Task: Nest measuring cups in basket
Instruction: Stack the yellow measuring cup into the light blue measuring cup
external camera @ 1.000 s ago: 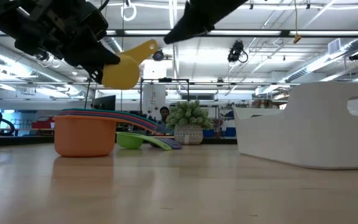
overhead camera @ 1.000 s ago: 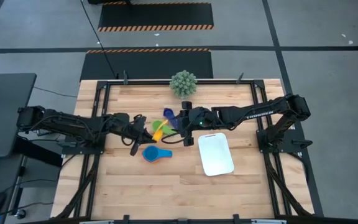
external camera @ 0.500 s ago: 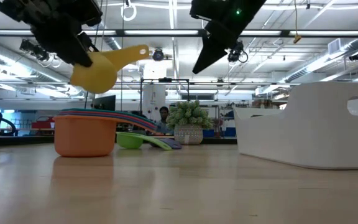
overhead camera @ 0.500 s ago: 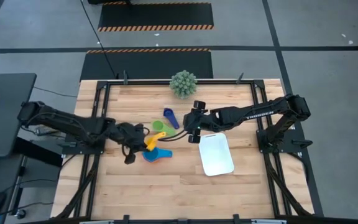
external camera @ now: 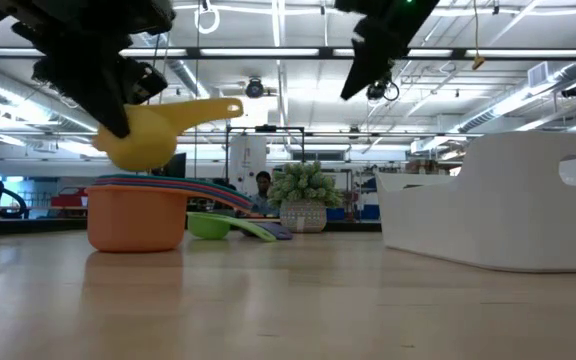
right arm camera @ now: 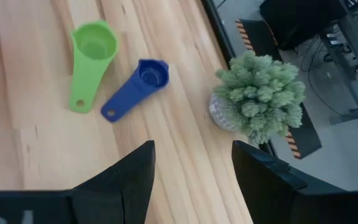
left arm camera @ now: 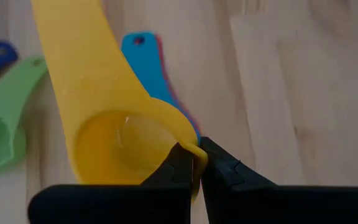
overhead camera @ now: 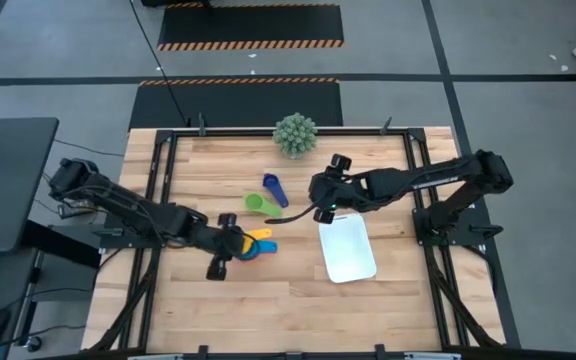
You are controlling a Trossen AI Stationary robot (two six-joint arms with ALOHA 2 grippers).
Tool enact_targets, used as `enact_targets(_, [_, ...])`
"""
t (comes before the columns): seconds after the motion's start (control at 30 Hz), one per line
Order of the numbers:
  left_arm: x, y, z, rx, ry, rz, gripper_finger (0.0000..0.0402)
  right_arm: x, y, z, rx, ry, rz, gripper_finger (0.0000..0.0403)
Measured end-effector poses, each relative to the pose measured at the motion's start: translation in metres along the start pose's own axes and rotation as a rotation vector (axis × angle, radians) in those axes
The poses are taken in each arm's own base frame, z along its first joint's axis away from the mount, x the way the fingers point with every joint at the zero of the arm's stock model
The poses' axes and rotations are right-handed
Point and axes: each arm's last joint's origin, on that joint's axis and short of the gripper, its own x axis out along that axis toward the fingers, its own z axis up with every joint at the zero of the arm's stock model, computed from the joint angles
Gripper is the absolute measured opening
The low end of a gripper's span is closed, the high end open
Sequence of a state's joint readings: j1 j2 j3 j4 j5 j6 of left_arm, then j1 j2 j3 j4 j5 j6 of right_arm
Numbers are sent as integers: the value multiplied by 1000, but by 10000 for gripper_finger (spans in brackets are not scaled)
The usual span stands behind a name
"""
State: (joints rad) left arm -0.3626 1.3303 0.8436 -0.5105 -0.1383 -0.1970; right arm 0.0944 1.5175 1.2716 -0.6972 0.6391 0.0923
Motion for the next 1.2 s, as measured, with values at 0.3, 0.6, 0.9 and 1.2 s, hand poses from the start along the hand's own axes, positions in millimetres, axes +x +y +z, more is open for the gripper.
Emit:
enact_targets(0.3, [20, -7, 21, 99, 137, 21, 18, -16, -4, -17, 47, -82, 28, 220])
enact_targets(0.6, [36, -5, 14, 110, 241, 30, 20, -13, 4, -32, 73, -173, 94, 219])
enact_targets(0.9, [33, -5, 19, 116, 227, 33, 102, -9, 10, -32, 62, -169, 135, 219])
enact_targets(1.2, [18, -6, 37, 114, 198, 39, 186, -9, 11, -30, 71, -186, 170, 219])
